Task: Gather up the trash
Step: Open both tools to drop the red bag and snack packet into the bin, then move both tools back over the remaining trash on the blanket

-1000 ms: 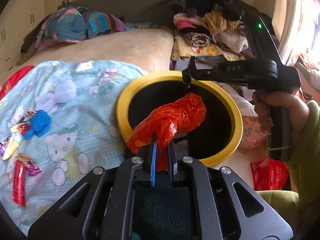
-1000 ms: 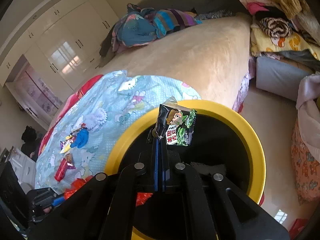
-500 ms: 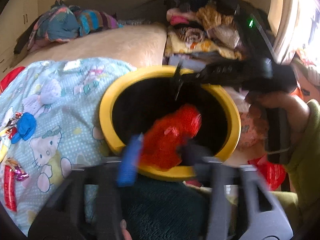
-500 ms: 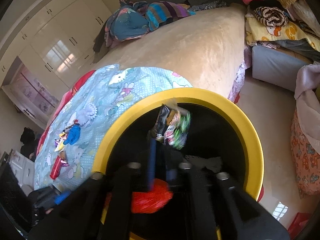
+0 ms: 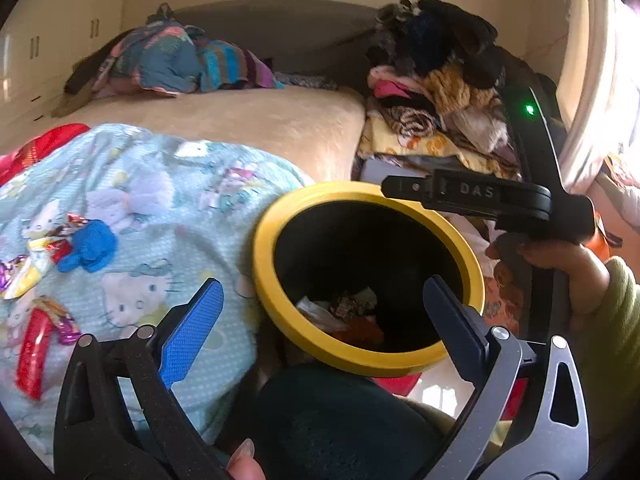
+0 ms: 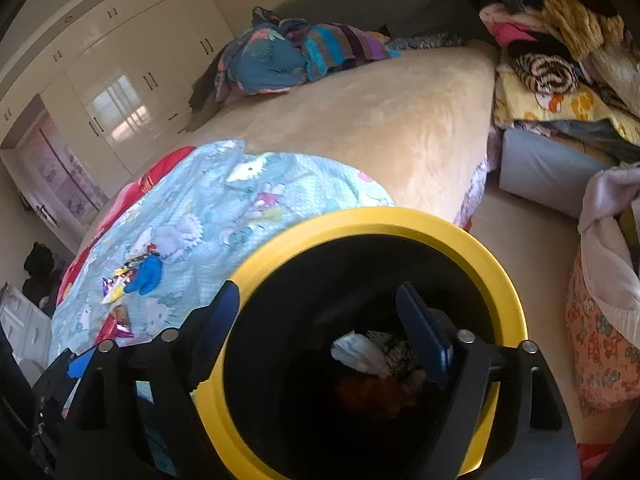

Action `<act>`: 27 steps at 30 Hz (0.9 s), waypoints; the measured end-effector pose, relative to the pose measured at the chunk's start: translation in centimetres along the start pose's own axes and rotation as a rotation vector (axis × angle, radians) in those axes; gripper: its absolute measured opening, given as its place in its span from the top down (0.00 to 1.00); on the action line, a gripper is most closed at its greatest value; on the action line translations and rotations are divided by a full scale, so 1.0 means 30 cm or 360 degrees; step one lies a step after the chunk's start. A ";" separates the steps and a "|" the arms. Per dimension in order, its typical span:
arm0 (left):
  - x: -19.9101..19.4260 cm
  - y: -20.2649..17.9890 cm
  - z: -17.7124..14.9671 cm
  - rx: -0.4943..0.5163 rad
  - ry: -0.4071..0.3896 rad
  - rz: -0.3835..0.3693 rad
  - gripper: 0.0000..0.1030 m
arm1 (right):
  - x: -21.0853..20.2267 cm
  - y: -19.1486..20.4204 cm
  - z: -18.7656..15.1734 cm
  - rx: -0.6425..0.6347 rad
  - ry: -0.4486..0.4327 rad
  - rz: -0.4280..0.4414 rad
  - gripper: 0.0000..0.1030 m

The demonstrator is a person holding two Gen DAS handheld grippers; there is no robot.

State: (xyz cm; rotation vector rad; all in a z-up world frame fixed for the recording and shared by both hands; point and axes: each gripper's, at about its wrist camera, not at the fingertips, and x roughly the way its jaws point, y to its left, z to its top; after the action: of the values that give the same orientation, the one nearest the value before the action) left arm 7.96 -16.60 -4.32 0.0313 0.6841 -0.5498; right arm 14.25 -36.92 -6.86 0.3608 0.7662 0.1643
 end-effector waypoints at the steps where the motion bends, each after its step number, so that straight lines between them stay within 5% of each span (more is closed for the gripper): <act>1: -0.012 0.008 0.003 -0.0009 -0.0017 0.0016 0.11 | -0.002 0.012 0.001 -0.0008 -0.0006 0.0005 0.21; 27: -0.236 0.232 0.035 -0.0290 -0.0310 0.0281 0.11 | -0.096 0.317 -0.002 -0.0323 -0.0240 0.0196 0.14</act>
State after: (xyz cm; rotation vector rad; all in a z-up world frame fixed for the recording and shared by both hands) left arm 7.49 -7.49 -0.23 -0.1302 0.5330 -0.3146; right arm 12.01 -28.90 -1.46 0.2243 0.5726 0.3244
